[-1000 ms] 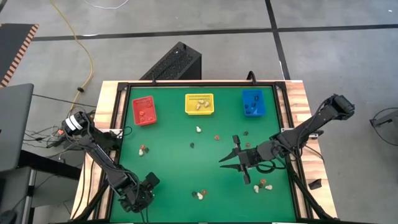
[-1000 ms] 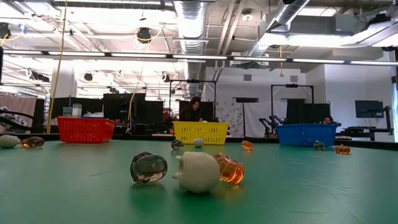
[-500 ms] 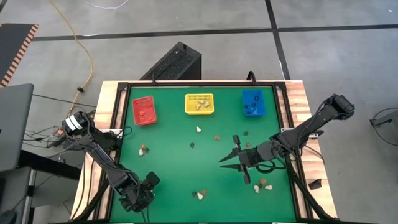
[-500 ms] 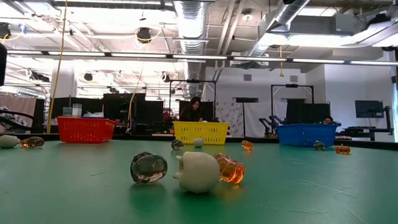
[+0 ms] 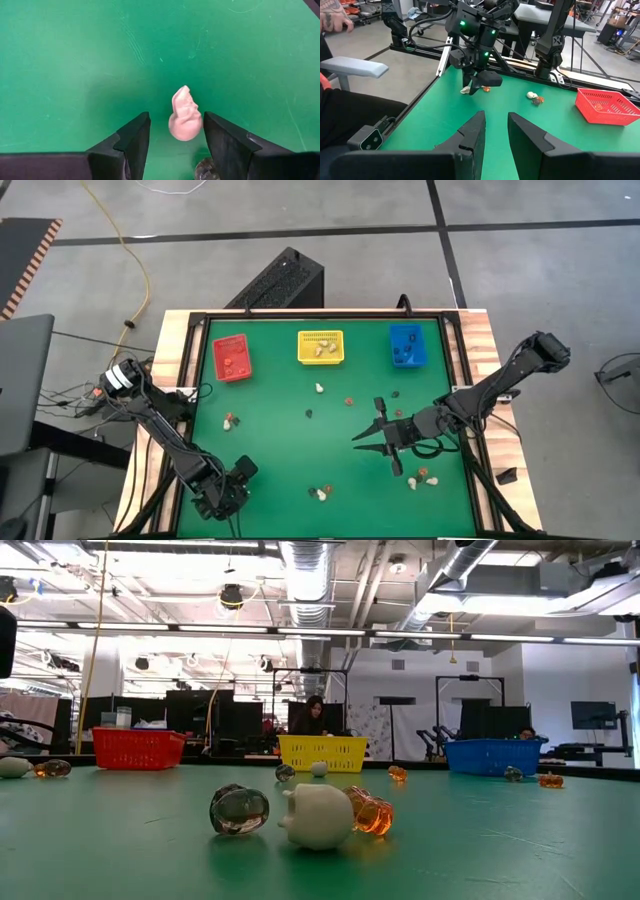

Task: Sort Halloween decoration
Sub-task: Put the white skull toy into the yellow bin

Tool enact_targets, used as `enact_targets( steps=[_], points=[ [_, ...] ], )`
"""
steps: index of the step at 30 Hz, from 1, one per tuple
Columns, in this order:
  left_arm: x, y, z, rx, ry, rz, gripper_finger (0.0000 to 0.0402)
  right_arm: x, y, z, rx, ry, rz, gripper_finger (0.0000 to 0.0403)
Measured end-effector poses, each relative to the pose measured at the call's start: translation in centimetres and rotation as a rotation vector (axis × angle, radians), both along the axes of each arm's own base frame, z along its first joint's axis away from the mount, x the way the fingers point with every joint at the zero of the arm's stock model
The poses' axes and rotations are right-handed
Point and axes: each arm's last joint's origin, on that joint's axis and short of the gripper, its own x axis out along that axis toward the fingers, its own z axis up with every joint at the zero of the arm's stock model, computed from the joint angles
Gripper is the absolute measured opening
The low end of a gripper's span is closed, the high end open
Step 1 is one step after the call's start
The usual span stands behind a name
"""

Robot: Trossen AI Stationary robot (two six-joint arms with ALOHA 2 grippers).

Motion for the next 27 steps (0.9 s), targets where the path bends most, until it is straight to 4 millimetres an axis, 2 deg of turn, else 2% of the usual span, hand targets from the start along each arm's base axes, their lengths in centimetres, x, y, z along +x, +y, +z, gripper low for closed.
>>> enact_targets(
  steps=[22, 27],
  points=[
    [0.11, -0.32, -0.57, -0.026, 0.036, -0.006, 0.0176, 0.00, 0.01, -0.02, 0.000, 0.001, 0.001, 0.0113],
    [0.21, -0.22, -0.57, -0.024, 0.034, -0.008, 0.0153, 0.00, 0.01, -0.02, 0.000, 0.001, 0.001, 0.0113]
  ],
)
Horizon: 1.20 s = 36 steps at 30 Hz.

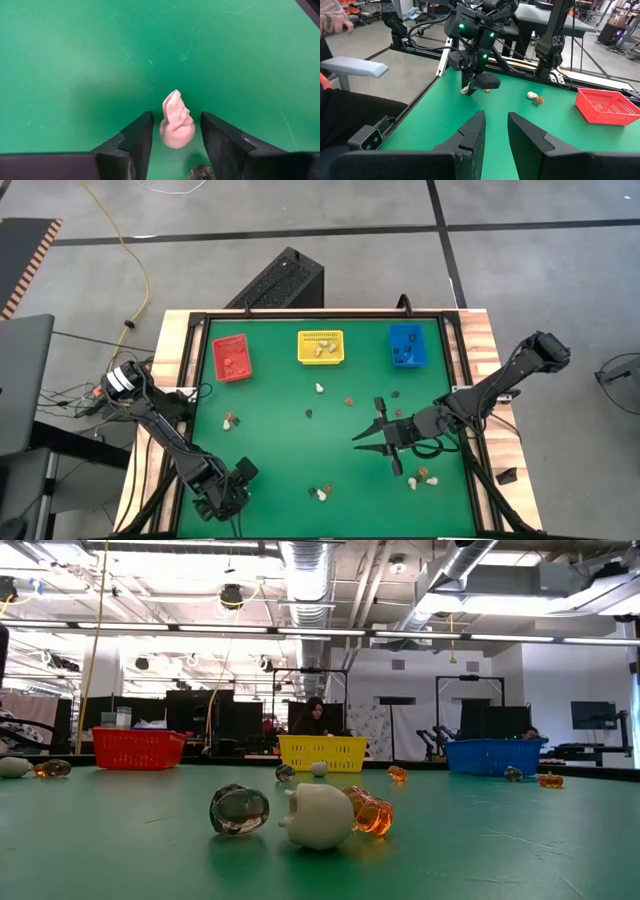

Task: Sort Halloween decoration
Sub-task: Put the white skull toy into the yellow bin

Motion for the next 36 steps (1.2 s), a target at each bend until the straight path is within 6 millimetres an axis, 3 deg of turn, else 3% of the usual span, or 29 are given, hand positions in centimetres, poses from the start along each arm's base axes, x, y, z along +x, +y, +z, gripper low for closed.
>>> enact_targets(
  steps=[9, 16, 22, 28, 32, 36],
  points=[
    [0.4, 0.4, 0.0, -0.003, 0.006, 0.004, 0.0070, 0.0, 0.0, 0.0, 0.000, 0.000, 0.000, 0.0113],
    [1.4, 1.5, 0.4, -0.026, 0.016, 0.035, 0.0081, 0.0, 0.0, 0.0, 0.000, 0.000, 0.000, 0.0113],
    [3.2, 4.2, 2.7, 0.040, -0.173, 0.074, 0.0073, 0.0, 0.0, 0.0, -0.001, -0.001, 0.000, 0.0113],
    [7.1, 10.9, 6.1, 0.245, -0.480, 0.177, 0.0077, 0.1, -0.2, 0.0, -0.021, -0.004, -0.006, 0.0113],
    [10.5, 18.1, 7.4, 0.245, -0.616, 0.332, 0.0076, 0.2, -0.4, -0.1, -0.068, -0.003, -0.006, 0.0113],
    [12.5, 25.8, 6.8, 0.233, -0.707, 0.529, 0.0074, 0.3, -0.7, -0.1, -0.111, -0.007, -0.009, 0.0113]
  ],
)
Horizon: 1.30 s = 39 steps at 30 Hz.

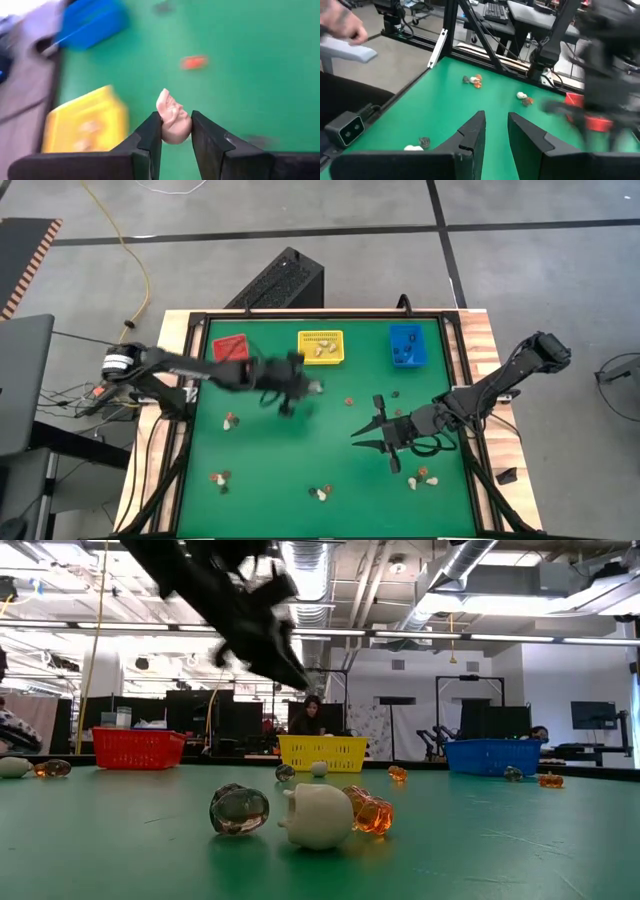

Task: Sort Halloween decoration
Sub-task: Put the white skull toy into the yellow bin

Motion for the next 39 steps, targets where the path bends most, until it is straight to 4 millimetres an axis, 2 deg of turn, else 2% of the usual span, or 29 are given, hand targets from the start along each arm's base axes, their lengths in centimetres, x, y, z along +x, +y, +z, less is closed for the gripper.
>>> enact_targets(
  steps=[5, 7, 10, 15, 23, 26, 30, 34, 39],
  points=[
    [0.5, 8.0, -1.6, -0.064, -0.143, 0.229, 0.0078, -0.1, -0.1, -0.3, -0.024, 0.031, 0.000, 0.0113],
    [0.4, 10.2, -2.5, -0.128, -0.191, 0.281, 0.0079, -0.1, -0.1, -0.4, -0.028, 0.035, -0.002, 0.0113],
    [0.3, 12.4, -4.1, -0.210, -0.228, 0.358, 0.0079, 0.0, -0.3, -0.4, -0.032, 0.042, -0.009, 0.0113],
    [0.2, 13.4, -5.2, -0.255, -0.239, 0.413, 0.0087, 0.0, -0.6, -0.8, -0.048, 0.078, -0.020, 0.0113],
    [0.5, 13.6, -3.9, -0.222, -0.274, 0.446, 0.0155, -0.1, -0.6, -1.1, -0.061, 0.106, -0.020, 0.0113],
    [0.5, 13.3, -2.1, -0.286, -0.293, 0.459, 0.0176, -0.1, -0.6, -1.1, -0.020, 0.113, -0.032, 0.0113],
    [-0.6, 10.9, 1.8, -0.378, -0.289, 0.370, 0.0185, -0.2, -0.5, -1.4, 0.123, 0.163, -0.068, 0.0113],
    [-2.8, 6.6, 4.6, -0.418, -0.251, 0.250, 0.0177, -1.4, 0.6, -2.6, 0.285, 0.324, -0.105, 0.0113],
    [-5.6, 0.5, 5.3, -0.403, -0.321, 0.067, 0.0164, -3.6, 2.2, -4.2, 0.567, 0.559, -0.242, 0.0113]
  ],
)
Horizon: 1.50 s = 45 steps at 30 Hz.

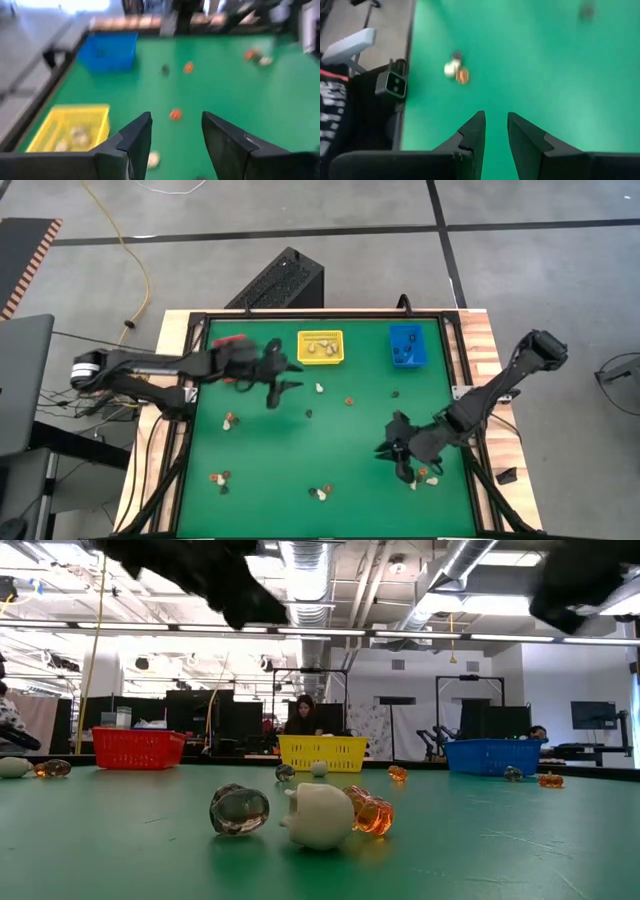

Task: Sort Halloween decoration
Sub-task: Put the white skull toy into the yellow bin

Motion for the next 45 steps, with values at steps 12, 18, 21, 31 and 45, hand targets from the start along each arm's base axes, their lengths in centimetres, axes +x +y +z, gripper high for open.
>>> enact_targets(
  steps=[12, 18, 21, 31, 45],
  points=[
    [-4.2, -5.4, -0.8, 0.201, -0.341, -0.156, 0.0153, -2.9, 1.2, -1.7, 0.399, 0.492, -0.142, 0.0113],
    [-4.3, -5.2, -1.1, 0.207, -0.309, -0.134, 0.0153, -3.9, 1.3, -3.0, 0.367, 0.722, -0.105, 0.0113],
    [-4.3, -5.2, -1.3, 0.225, -0.285, -0.117, 0.0153, -4.3, 1.9, -3.8, 0.298, 0.767, -0.039, 0.0115],
    [-4.3, -5.1, -1.5, 0.255, -0.262, -0.098, 0.0153, -4.1, 3.6, -6.9, 0.153, 0.870, 0.052, 0.0199],
    [-4.3, -5.1, -1.6, 0.247, -0.246, -0.099, 0.0153, -3.9, 4.8, -9.9, 0.095, 1.028, 0.074, 0.0255]
  ],
)
